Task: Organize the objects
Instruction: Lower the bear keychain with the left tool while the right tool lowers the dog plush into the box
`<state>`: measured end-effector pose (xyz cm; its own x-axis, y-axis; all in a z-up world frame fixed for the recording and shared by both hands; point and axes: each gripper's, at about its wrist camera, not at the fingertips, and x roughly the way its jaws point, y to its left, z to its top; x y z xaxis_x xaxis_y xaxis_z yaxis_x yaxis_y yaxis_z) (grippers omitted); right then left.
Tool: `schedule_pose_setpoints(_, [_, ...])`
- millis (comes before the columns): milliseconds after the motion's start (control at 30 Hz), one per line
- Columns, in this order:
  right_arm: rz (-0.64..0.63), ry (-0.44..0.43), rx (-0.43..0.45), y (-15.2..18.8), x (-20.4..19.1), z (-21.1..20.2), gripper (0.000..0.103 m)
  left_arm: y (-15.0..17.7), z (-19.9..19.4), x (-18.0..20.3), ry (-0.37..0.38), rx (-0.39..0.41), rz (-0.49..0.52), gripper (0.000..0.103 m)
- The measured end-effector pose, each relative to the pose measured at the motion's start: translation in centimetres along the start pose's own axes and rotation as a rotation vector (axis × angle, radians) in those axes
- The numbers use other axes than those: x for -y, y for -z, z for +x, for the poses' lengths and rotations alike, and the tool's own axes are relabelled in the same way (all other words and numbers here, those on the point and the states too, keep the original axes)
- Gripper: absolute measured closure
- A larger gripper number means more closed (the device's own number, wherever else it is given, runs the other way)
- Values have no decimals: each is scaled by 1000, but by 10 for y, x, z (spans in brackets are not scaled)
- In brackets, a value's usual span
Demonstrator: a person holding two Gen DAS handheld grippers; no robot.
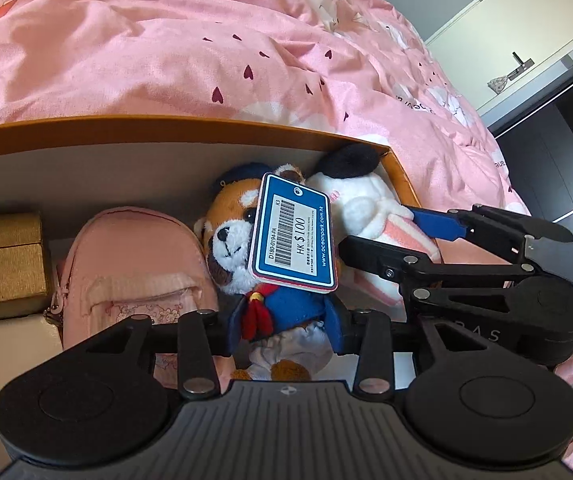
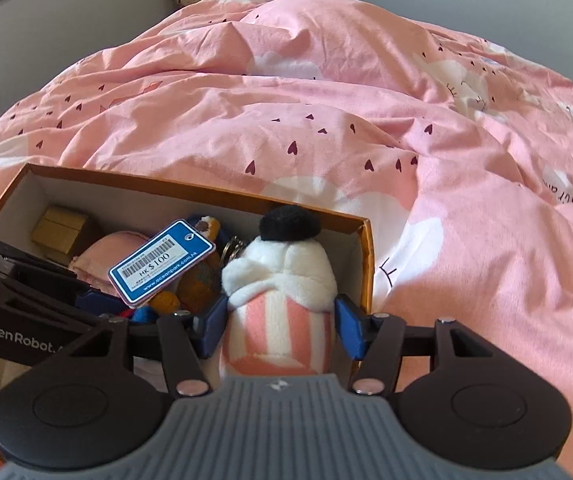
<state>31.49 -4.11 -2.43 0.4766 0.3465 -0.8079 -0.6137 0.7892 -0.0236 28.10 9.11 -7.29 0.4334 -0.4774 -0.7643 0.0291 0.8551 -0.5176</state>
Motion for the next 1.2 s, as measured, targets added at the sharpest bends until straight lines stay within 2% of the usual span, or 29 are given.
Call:
schedule_pose_setpoints(267, [-113,7,-10,-2,-1,1,42,5,-1,6,-32,24,53,47])
schedule_pose_setpoints(433, [-89,-58,-28,-4,6,-5,41,7,-13,13,-52,47,87,36])
schedule_pose_setpoints(567, [-129,-88,-46,-1,5,-16,41,14,-21,28,-84,38,165,35])
schedule_pose_setpoints(633, [-180,-94,-47,3,1,-23,44,19,-22,34,-100,39,193,40])
schedule_pose_setpoints(700, [-223,-95,-44,6,-1,-29,54,23,-19,39,-124,35,209,43])
schedule_pose_setpoints(733, [-235,-95,-39,6,-1,-32,55,25,-17,41,-140,42,215,50])
schedule_pose_setpoints(800, [-245,-95,-31,7,-1,-35,67,28,-14,42,-159,45,218,60])
schedule_pose_setpoints(933, [-227,-99,-80,9,-1,-35,71,30,-12,39,-170,37,200,73])
schedule_pose_setpoints(1067, [-182,-135,-197,22,-6,-30,88,32,-10,38,-183,32,200,76])
schedule_pose_setpoints(1133, [-169,-135,-235,31,-11,-24,90,32,-10,38,-186,30,202,76])
schedule_pose_setpoints(1200, [-190,-112,-227,39,-19,-19,90,33,-9,39,-183,28,205,76])
